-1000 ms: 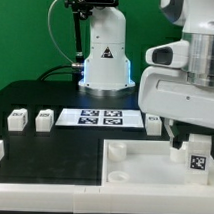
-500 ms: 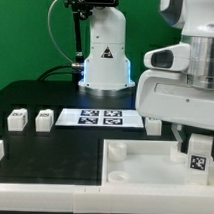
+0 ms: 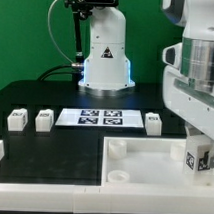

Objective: Assemble one leg

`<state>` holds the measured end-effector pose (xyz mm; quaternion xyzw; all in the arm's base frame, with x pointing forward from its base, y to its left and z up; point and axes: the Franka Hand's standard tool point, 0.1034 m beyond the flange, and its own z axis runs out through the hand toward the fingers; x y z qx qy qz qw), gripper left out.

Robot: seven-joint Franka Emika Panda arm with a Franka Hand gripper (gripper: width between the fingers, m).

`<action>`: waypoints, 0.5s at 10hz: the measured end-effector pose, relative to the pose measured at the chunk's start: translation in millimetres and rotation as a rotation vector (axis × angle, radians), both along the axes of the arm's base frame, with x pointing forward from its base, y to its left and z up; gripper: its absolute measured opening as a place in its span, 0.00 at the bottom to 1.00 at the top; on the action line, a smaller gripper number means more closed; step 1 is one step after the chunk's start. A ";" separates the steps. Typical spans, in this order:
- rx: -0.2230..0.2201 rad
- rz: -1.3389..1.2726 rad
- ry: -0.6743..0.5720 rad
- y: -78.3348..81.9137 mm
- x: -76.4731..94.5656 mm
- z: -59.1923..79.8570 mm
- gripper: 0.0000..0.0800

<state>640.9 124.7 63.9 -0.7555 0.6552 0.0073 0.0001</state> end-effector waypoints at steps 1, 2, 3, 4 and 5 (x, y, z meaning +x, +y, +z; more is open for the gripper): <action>0.005 -0.138 0.010 -0.3 1.1 0.2 0.36; 0.003 -0.254 0.012 -0.4 1.8 0.0 0.36; 0.000 -0.346 0.011 0.1 2.0 -0.1 0.36; -0.004 -0.427 0.011 -0.3 2.1 0.1 0.36; 0.000 -0.427 0.014 0.5 1.1 -0.5 0.36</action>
Offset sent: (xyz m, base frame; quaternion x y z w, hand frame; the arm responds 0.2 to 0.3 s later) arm 0.0020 -0.0037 -0.0029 0.0046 0.0236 0.2579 0.9659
